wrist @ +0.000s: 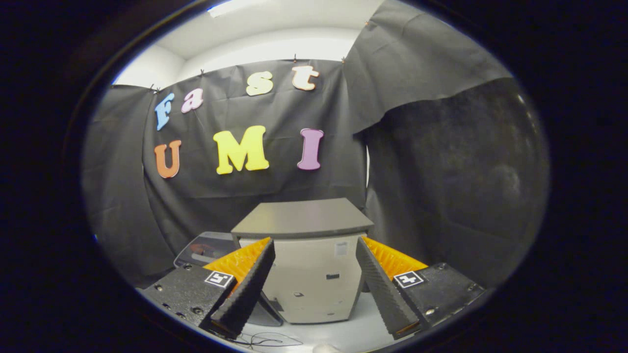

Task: Put the clothes into the washing machine and then close the washing machine lid.

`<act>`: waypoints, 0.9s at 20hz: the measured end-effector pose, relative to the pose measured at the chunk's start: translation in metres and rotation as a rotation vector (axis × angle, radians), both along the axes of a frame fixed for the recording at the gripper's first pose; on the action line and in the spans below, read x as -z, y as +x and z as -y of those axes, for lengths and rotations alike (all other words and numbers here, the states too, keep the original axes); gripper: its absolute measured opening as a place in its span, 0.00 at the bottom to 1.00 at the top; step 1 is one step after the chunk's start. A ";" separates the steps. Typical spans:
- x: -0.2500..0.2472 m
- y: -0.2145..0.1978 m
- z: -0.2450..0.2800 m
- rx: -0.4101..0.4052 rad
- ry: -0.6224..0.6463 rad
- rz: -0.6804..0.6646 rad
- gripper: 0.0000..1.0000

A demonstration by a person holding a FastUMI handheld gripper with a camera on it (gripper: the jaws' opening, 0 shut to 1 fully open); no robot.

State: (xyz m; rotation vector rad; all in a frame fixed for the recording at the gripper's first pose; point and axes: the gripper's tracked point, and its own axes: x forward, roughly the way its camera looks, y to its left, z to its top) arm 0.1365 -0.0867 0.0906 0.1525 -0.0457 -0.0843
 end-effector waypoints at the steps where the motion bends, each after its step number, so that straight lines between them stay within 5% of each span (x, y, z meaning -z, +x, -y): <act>1: 0.009 -0.007 0.003 0.000 -0.008 0.001 1.00; 10: 0.083 -0.057 -0.004 -0.034 -0.041 -0.087 1.00; 18: 0.085 -0.069 0.001 -0.027 -0.042 -0.075 1.00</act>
